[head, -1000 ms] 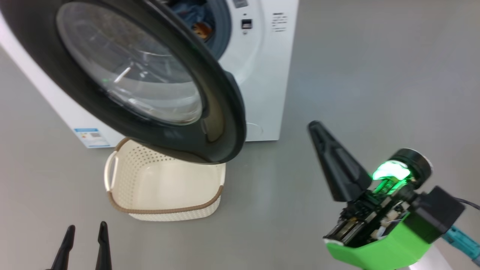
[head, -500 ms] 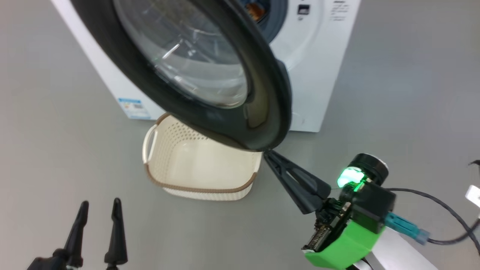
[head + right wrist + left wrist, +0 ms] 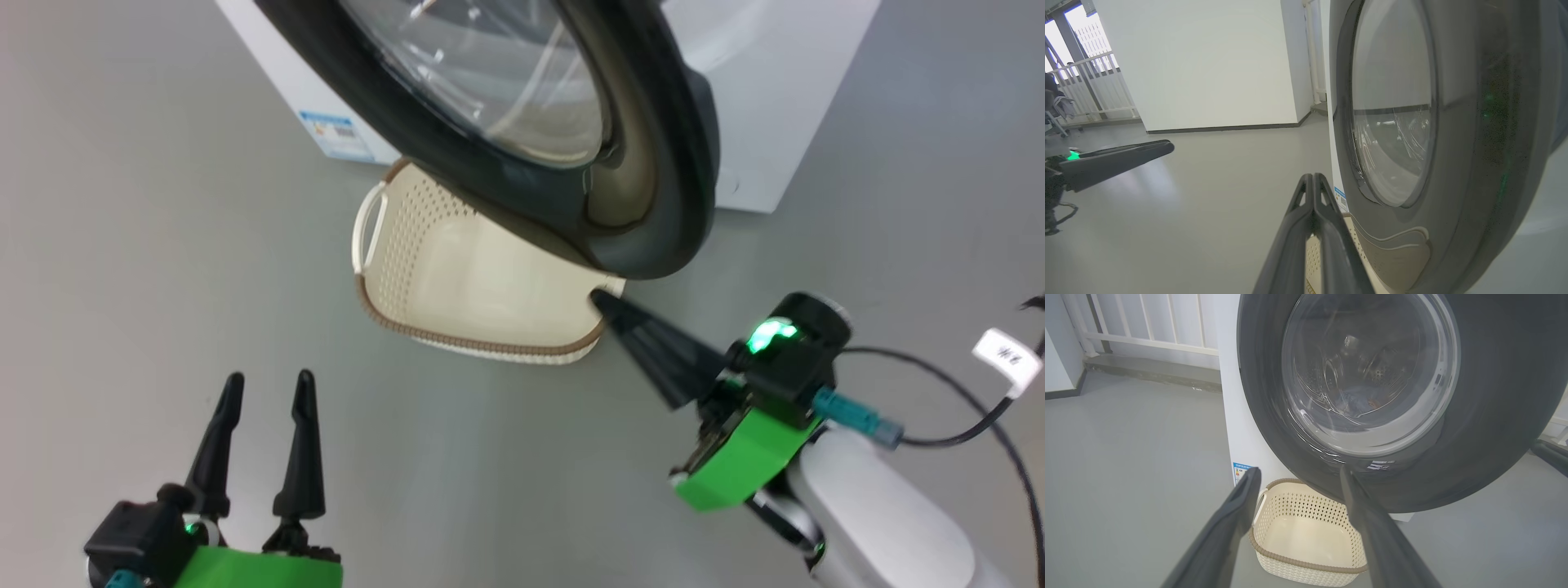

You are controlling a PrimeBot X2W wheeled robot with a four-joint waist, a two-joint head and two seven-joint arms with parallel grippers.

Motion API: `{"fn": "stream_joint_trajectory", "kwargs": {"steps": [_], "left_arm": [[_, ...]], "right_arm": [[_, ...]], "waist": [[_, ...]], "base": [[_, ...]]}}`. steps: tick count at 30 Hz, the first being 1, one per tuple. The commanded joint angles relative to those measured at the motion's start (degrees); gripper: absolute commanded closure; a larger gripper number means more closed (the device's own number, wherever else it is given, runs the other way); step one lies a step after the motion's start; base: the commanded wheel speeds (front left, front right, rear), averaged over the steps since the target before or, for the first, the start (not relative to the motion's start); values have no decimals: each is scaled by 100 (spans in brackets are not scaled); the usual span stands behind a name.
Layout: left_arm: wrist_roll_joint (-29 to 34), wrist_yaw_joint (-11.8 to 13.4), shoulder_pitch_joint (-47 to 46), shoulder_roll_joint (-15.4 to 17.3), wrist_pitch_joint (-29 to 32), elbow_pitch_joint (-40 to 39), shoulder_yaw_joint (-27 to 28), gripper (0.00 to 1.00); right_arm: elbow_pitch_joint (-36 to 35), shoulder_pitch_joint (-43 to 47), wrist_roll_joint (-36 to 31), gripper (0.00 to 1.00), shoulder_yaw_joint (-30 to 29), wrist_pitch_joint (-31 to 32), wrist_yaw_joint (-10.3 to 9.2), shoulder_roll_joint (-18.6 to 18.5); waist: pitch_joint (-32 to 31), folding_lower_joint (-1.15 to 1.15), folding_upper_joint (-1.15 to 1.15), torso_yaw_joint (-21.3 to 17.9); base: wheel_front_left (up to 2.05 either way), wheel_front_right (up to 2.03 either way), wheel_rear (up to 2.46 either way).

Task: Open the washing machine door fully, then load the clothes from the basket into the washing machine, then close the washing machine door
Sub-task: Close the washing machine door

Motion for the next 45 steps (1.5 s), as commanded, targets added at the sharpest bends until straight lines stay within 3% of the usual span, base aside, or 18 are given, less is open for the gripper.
{"fn": "stream_joint_trajectory", "kwargs": {"steps": [1, 10, 21, 45], "left_arm": [[-38, 26, -186, 52, -32, -145, 145, 0], [-246, -2, -463, 52, -32, -62, 33, 0], [-315, -84, -667, 52, -32, 40, -88, 0], [-411, -155, -1223, 52, -32, 53, -412, 0]], "right_arm": [[-63, -68, 88, 100, -29, -26, 35, 99], [548, -667, -17, 100, -500, -26, 35, 287], [645, -1255, -167, 100, -1370, -26, 35, 568], [1209, -3361, -172, 100, -2269, -26, 35, 580]], "waist": [[330, -1, 0, 216], [713, -1, 0, 305], [994, -1, 0, 209], [1857, -1, 0, 223]], "base": [[0, 0, 0], [0, 0, 0], [0, 0, 0], [0, 0, 0]]}}
